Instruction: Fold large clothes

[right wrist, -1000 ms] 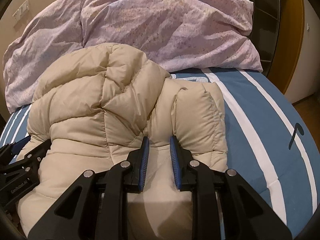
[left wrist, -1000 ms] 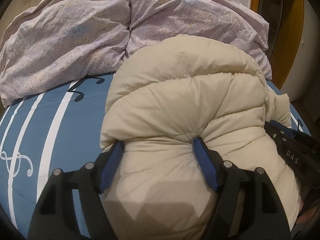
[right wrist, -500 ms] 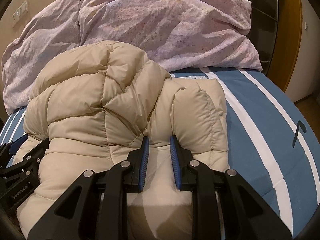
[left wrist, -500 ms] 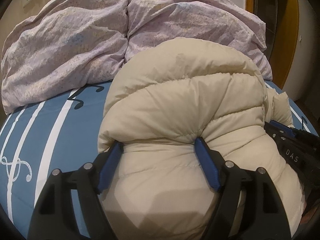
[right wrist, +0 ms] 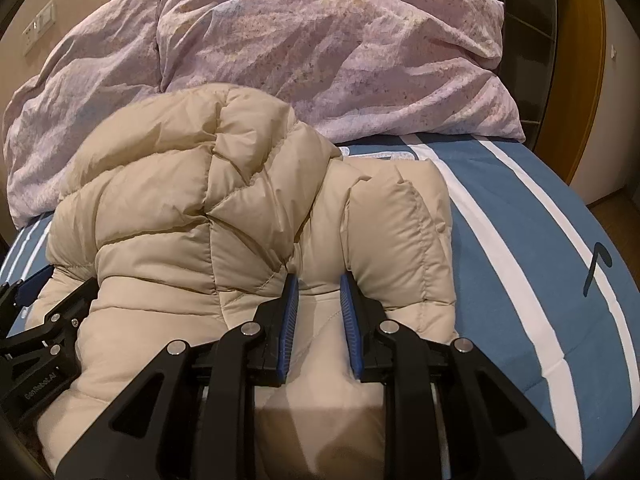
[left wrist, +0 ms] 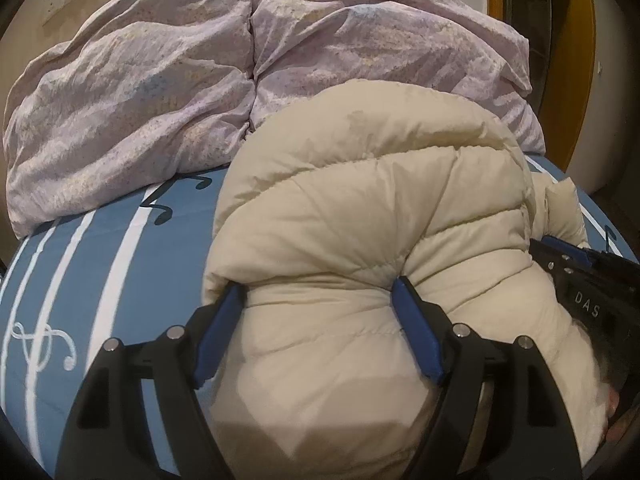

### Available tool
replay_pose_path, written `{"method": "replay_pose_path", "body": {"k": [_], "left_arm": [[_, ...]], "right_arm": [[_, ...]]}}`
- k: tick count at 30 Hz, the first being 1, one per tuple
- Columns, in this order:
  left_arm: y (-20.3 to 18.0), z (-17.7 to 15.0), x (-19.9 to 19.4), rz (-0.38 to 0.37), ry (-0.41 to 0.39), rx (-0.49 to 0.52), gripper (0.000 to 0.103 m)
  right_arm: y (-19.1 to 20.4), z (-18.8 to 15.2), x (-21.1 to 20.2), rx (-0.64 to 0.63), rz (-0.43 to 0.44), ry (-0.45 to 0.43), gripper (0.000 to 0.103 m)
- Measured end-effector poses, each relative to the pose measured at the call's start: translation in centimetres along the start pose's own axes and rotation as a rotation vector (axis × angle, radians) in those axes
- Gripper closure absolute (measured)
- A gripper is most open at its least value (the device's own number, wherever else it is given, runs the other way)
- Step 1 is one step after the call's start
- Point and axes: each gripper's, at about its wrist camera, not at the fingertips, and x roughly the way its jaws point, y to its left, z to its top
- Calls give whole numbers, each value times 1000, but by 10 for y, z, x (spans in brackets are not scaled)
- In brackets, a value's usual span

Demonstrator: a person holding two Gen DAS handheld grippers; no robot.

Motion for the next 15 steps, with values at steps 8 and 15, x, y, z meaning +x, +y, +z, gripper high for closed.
{"method": "replay_pose_path", "body": {"k": [8,15], "left_arm": [[10,39,-22,9,-50,21,26],[2,53,11,31,-23,42,21]], "right_arm": [[-11,15,-31,90,111,-76,39],[-3,4,-8,39,67,-31,51]]}}
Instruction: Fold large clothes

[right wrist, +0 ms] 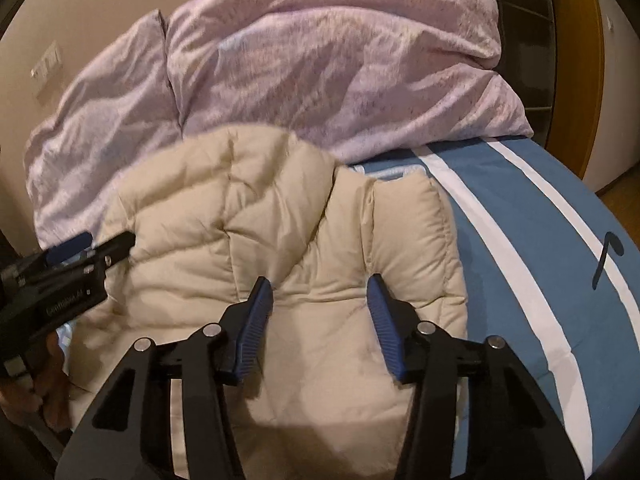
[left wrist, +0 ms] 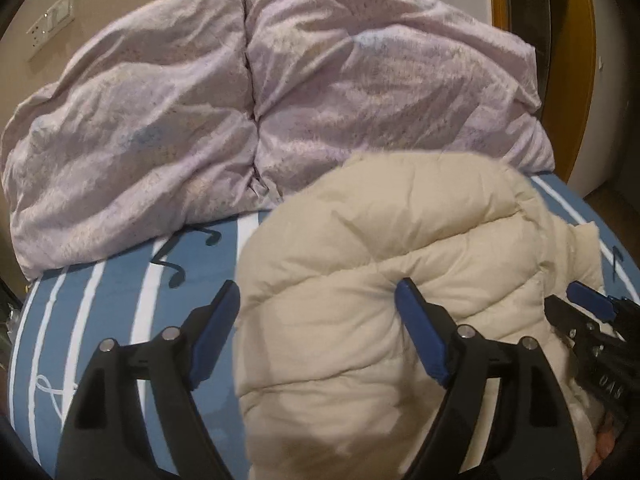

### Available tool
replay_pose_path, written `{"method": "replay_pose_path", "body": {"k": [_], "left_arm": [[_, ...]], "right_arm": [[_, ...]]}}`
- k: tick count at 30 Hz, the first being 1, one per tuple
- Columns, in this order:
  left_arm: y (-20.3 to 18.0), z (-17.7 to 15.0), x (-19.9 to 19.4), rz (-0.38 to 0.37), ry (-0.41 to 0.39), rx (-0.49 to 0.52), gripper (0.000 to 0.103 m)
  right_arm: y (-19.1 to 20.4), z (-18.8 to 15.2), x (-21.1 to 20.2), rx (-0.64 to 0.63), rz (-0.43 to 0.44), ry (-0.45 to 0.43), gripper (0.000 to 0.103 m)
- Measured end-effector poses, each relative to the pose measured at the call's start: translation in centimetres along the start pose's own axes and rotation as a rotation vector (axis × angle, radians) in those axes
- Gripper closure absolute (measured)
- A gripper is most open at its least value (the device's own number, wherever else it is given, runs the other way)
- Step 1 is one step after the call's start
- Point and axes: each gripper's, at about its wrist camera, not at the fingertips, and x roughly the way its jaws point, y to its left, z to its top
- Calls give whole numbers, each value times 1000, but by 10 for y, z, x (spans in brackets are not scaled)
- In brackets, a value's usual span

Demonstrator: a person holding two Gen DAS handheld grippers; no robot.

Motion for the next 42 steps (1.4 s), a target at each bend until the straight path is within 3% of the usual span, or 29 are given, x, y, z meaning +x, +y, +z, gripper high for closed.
{"method": "replay_pose_path", "body": {"k": [17,21,23,26,30,35,42], "left_arm": [[-2,-19,35,-18,36,-25,20],[5,-19,28,-42,43,-47,19],[16,-23,16,-85,46,-78,18],[36,-30,-9,-149,42,-126,18],[68,-43,-29,-183,52,-184,18],[93,-57,-23,-262,136,-274,18],[88,-65,-14,-337,186,-309,18]], "right_arm": [[3,-13,14,-27,-34,12,51],[3,-9,11,-35,-22,46,50],[-2,-7,-2,-20,10,57,47],[-15,-7,-26,37,91,39,22],[-39,-4,-46,119,133,37,8],[-77,-10,-28,339,299,163,7],[-81,-21,1,392,338,260,7]]}}
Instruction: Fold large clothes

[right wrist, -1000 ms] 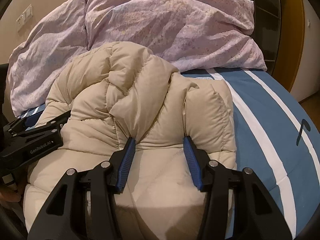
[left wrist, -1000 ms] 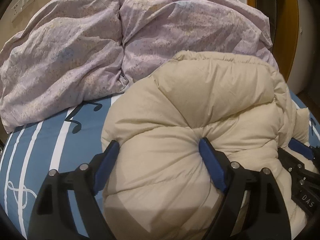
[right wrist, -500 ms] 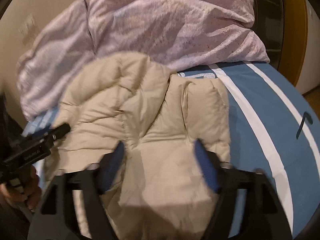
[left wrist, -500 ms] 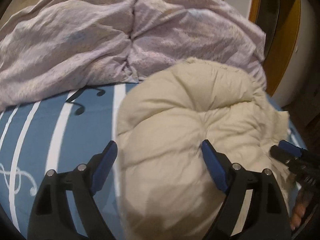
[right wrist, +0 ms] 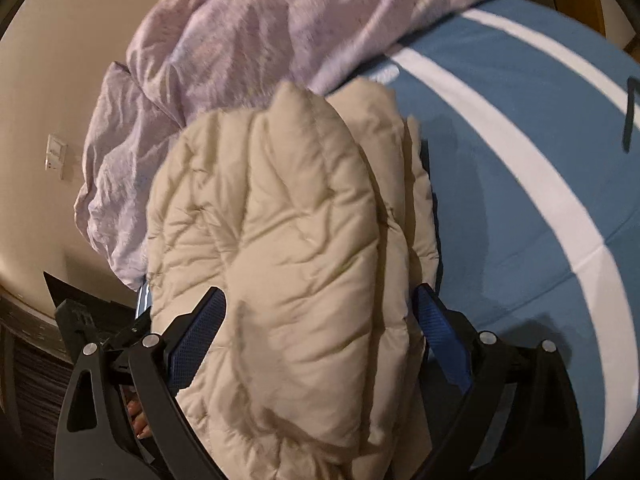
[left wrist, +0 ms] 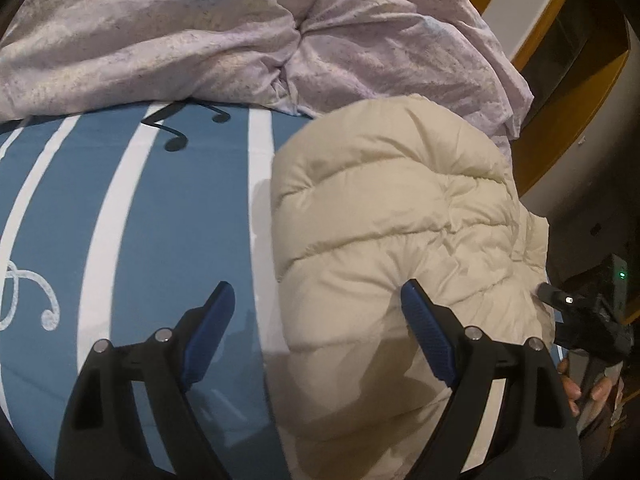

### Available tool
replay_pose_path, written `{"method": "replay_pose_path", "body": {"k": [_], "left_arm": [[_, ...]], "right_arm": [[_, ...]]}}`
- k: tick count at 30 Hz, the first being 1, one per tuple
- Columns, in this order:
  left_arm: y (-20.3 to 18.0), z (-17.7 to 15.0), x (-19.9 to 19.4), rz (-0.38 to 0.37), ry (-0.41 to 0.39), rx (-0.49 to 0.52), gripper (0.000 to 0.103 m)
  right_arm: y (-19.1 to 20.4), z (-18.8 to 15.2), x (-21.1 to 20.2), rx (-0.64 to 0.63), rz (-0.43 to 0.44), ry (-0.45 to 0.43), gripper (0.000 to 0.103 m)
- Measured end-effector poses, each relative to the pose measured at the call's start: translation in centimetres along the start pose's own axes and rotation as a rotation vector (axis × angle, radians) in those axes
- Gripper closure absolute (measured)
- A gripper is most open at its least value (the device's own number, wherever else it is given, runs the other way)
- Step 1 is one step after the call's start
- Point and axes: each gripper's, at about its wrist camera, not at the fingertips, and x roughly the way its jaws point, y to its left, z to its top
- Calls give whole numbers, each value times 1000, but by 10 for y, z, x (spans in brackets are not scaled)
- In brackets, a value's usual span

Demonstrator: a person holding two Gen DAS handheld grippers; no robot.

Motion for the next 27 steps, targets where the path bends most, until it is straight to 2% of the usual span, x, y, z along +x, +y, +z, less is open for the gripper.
{"method": "replay_pose_path", "body": {"k": [4,12,16,19,22,24,27], "left_arm": [[-3,-3,10,-29,24,-9,17],[8,-4,36,-201,104,-147,16],[15,-7,44,-285,128,-210,20],[17,-7,44,-313,133,-227,24],[16,-7,42,-325,138,-228,31],[15,-6,39,-326,132,-224,35],[14,-6,31,-325,116,-211,43]], "right_arm": [[-4,1,10,5,26,20,5],[-3,3,20,-18,103,48,3],[0,3,23,-37,138,64,4],[1,3,27,-39,167,75,7],[1,2,30,-16,230,92,19],[0,2,31,5,283,97,34],[3,2,30,4,326,89,49]]}}
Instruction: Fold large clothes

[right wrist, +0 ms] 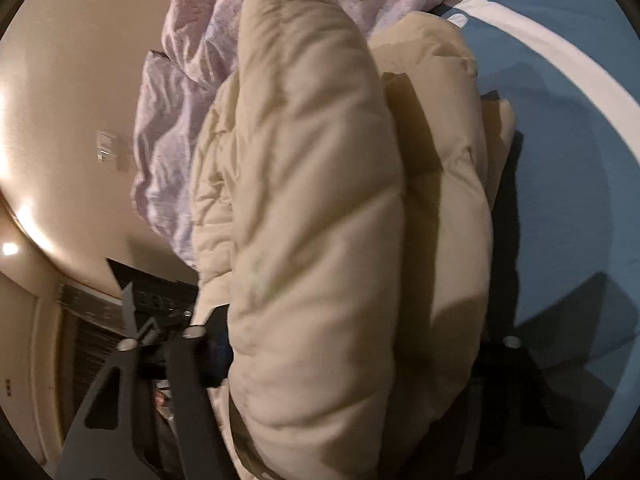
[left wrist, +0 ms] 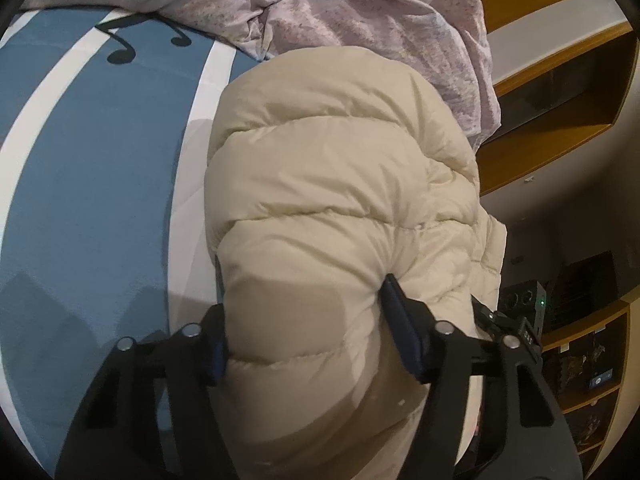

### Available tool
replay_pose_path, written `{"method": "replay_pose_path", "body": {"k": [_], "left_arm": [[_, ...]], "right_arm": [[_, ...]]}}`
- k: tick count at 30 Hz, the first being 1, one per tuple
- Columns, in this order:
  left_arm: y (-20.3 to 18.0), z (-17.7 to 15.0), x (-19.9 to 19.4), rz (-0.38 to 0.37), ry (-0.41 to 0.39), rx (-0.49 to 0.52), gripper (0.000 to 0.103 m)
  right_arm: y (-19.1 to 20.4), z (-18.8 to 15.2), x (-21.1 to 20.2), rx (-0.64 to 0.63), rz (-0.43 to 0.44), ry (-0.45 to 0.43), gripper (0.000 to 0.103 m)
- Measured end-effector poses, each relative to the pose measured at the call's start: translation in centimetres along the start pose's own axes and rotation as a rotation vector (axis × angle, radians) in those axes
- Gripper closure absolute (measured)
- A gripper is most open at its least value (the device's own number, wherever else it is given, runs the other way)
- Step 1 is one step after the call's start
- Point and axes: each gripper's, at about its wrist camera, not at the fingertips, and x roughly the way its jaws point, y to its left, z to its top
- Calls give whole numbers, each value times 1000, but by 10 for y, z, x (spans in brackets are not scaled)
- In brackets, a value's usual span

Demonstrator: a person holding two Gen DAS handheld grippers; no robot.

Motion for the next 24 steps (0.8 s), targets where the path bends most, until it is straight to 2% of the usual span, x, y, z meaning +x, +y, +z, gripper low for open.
{"method": "replay_pose_path", "body": {"k": [4,9,19,24], "left_arm": [[-1,0,-13,1,-27,27,53],[4,7,-38,6,-86,40,57],[32,42,-90,95,-238,61,59],[45,56,-94,174,-280,89,59]], "right_arm": [[16,4,3,-43,28,-12,60],[43,12,17,-112,63,-6,70],[95,40,92,-231,87,52,73],[91,47,117,-252,57,75,73]]}}
